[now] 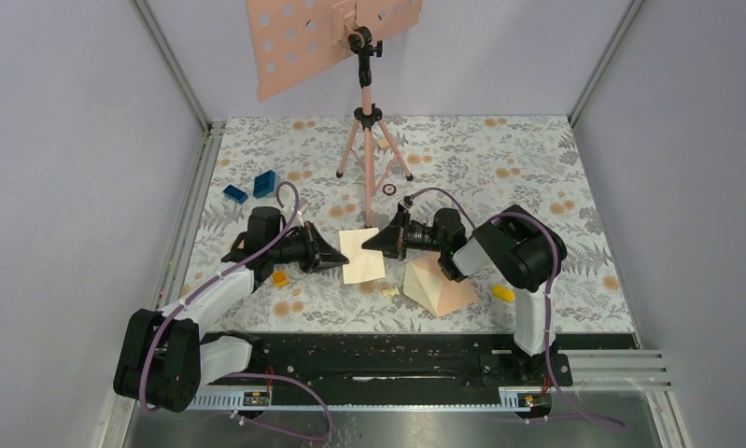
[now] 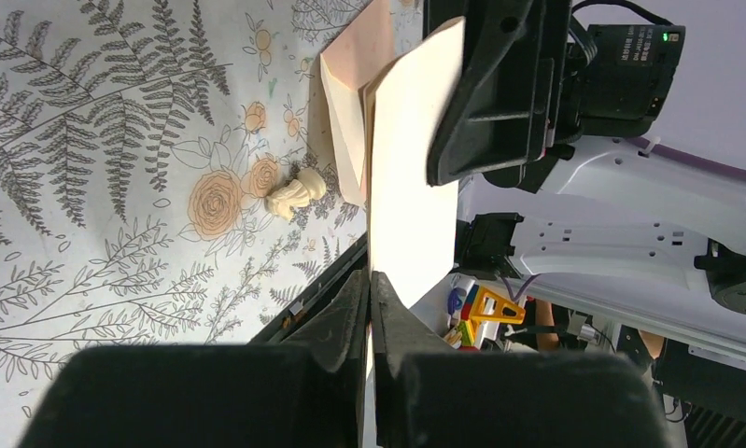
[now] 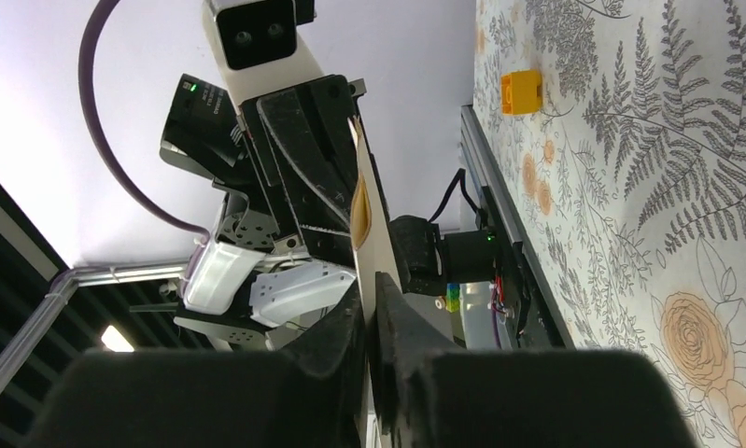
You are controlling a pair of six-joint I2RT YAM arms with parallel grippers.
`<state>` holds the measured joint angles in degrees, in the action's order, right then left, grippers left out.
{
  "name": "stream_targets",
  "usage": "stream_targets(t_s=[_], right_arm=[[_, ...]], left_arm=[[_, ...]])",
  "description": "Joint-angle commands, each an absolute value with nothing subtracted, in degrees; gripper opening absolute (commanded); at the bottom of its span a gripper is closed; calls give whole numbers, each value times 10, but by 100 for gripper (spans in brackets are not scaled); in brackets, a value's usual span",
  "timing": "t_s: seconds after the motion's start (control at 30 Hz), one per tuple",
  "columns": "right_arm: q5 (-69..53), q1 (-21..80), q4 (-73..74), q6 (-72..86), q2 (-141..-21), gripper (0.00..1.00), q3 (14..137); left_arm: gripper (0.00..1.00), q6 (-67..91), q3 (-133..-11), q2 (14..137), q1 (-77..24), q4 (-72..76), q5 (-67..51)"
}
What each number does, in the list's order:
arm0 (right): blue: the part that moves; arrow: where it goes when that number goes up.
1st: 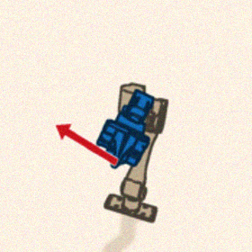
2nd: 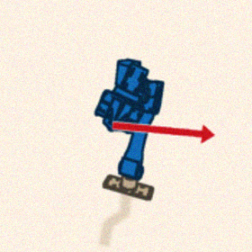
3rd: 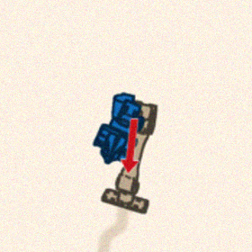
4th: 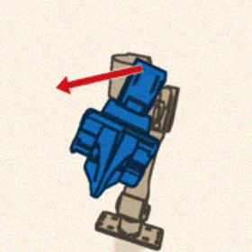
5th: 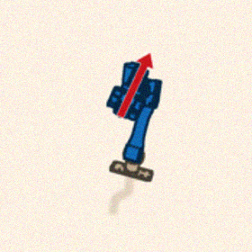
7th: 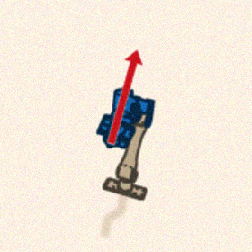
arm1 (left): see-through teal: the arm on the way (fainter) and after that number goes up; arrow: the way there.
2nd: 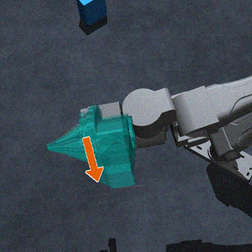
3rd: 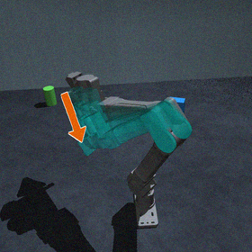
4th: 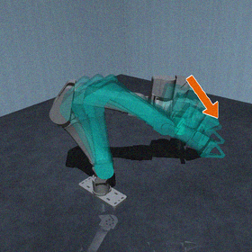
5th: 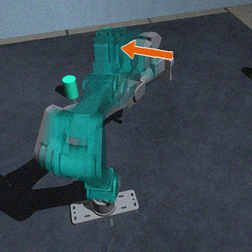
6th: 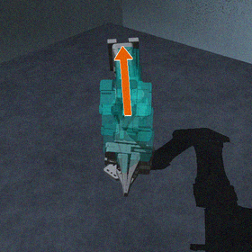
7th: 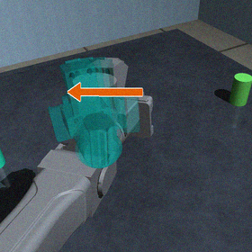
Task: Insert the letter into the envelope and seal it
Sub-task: Pick up the letter from the center of the board.
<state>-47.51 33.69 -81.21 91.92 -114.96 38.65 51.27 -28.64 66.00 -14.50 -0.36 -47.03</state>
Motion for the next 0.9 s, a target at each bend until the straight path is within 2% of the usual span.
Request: stream_targets(t_s=[0.0, 0.07, 0.1, 0.13, 0.2, 0.27, 0.3, 0.47, 0.7, 0.77, 0.87], right_arm=[[-473, 335, -855, 916, -1143, 2, 378], [-470, 334, -855, 914, -1143, 0, 375], [-471, 335, -855, 912, -1141, 0, 374], [-472, 335, -855, 911, -1138, 0, 374], [-474, 335, -855, 906, -1127, 0, 373], [-476, 335, -854, 905, -1117, 0, 372], [-476, 335, -855, 905, -1114, 0, 372], [-473, 334, -854, 903, -1098, 0, 371], [-462, 341, -854, 899, -1087, 0, 377], [-459, 342, -854, 899, -1089, 0, 380], [-456, 345, -854, 896, -1089, 0, 383]], left_arm=[[0, 507, -315, 656, -139, 9, -489], [0, 507, -317, 654, -136, 11, -496], [5, 516, -315, 653, -134, 22, -505], [22, 526, -313, 653, -132, 35, -514], [64, 551, -302, 653, -128, 75, -527], [87, 574, -292, 656, -127, 109, -532], [90, 580, -289, 662, -127, 118, -532], [91, 600, -272, 684, -127, 155, -533], [81, 630, -256, 690, -131, 211, -543], [74, 681, -237, 696, -132, 282, -553], [50, 769, -205, 719, -133, 425, -563]])
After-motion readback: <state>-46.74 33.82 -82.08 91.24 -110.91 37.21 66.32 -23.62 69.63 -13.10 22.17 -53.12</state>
